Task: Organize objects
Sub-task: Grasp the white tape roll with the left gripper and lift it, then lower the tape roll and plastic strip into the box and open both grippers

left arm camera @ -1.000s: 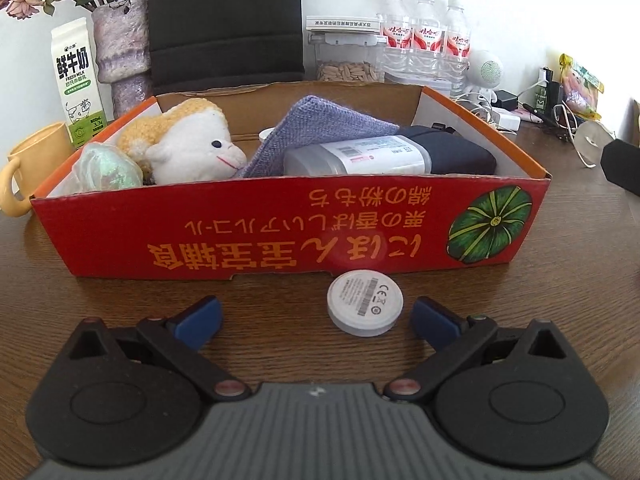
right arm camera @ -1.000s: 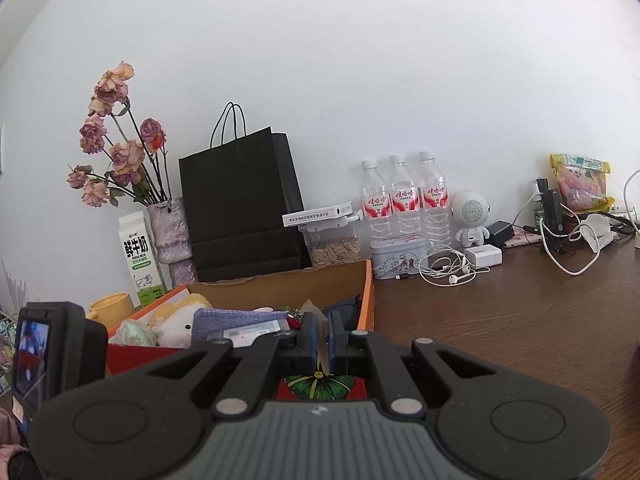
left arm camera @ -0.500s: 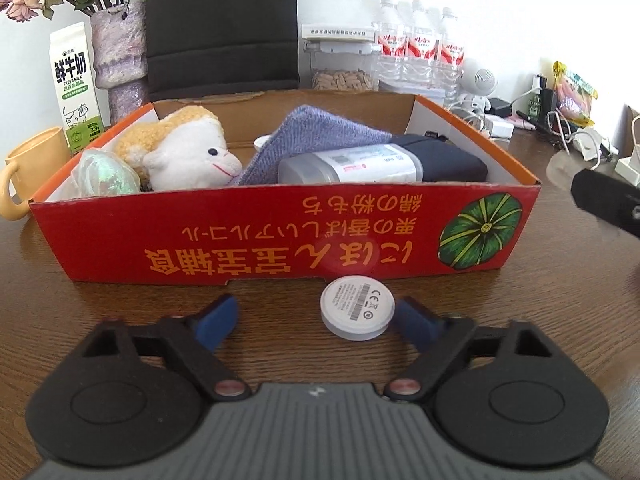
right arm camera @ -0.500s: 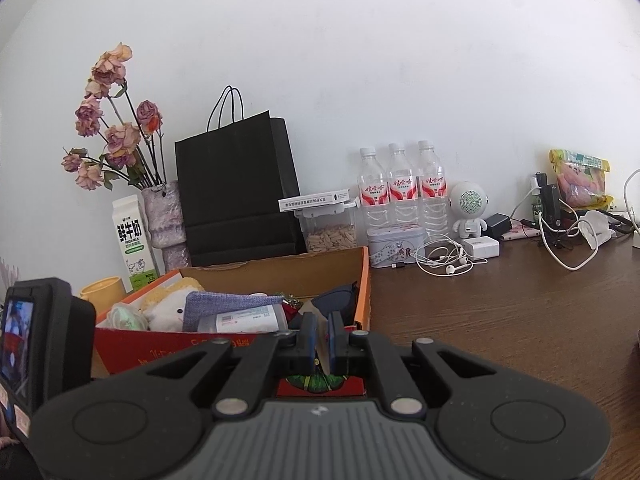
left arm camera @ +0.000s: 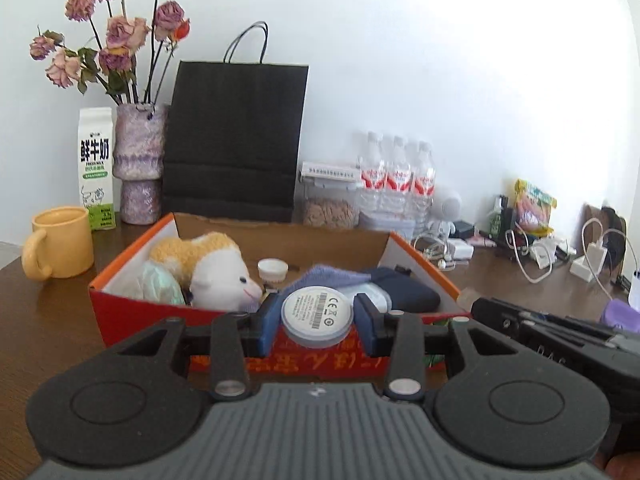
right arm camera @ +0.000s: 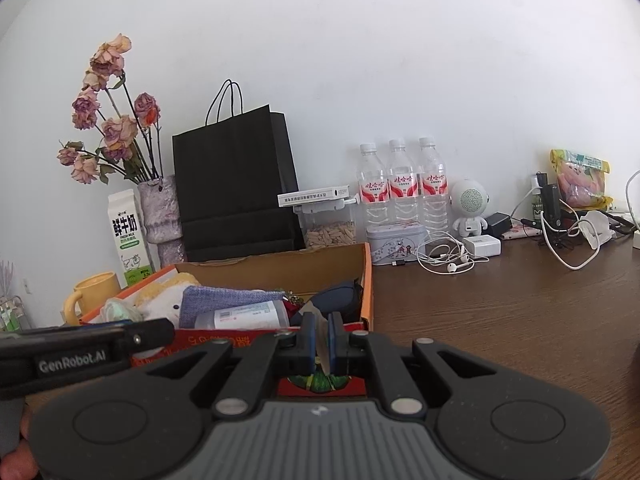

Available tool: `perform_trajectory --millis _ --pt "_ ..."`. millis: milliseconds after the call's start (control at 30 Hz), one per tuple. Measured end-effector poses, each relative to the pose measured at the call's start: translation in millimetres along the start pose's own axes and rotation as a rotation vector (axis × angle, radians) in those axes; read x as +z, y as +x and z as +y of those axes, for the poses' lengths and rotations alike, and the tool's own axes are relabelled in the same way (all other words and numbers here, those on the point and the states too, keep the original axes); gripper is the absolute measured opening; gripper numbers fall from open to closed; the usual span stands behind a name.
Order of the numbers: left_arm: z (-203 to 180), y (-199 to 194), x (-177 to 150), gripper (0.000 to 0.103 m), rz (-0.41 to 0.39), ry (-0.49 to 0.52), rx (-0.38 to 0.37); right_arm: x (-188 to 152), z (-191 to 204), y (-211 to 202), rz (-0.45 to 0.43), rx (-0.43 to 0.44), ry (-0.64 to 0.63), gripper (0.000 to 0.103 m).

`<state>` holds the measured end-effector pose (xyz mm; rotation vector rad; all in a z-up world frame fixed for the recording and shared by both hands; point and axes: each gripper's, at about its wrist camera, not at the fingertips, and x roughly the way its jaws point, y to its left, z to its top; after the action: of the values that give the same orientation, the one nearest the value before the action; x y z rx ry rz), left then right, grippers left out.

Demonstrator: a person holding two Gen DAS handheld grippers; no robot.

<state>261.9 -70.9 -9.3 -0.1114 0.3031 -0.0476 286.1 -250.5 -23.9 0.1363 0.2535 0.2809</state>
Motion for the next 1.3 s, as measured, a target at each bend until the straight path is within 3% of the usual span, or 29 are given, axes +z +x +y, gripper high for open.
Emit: perform_trajectory --millis 100,267,600,933,1000,1033,1067,1100,1133,1167,1300 --pt "1.1 -2.6 14.7 0.04 -0.057 0.002 0.015 5.0 11.1 -0.8 -0.086 0.019 -0.022 0.006" --pt "5.4 13.6 34.3 0.04 -0.066 0.011 0.042 18.6 25.9 20.0 -0.133 0.031 -0.013 0.006" --pt "33.0 64.3 55.8 0.04 -0.068 -0.021 0.07 35.7 43.6 79.5 -0.094 0.053 -0.053 0.005" --pt "50.7 98.6 50.7 0.041 -0.031 -0.005 0.094 34.0 42.7 118.6 -0.039 0.07 -0.083 0.006" --pt "53.8 99.1 50.2 0.046 -0.024 -0.014 0.094 32.0 43.1 118.0 -0.029 0.06 -0.092 0.011" --pt "55.2 98.8 49.8 0.067 -0.021 -0.02 0.093 31.2 42.8 117.4 -0.025 0.052 -0.094 0.013" --pt "56.3 97.9 49.7 0.096 -0.022 -0.027 0.106 30.7 41.5 117.1 -0.017 0.053 -0.095 0.027" --pt "57.1 95.8 49.1 0.103 -0.038 -0.031 0.124 30.3 40.4 117.5 -0.006 0.053 -0.091 0.039" --pt "57.3 93.1 48.8 0.103 -0.063 -0.028 0.143 29.5 39.4 117.0 -0.005 0.045 -0.083 0.067" --pt "57.5 92.3 49.2 0.103 -0.067 -0.018 0.152 28.8 39.1 115.5 -0.015 0.033 -0.081 0.087" --pt "64.9 94.2 48.8 0.103 -0.051 -0.04 0.166 28.2 40.1 112.8 -0.036 0.028 -0.091 0.098"
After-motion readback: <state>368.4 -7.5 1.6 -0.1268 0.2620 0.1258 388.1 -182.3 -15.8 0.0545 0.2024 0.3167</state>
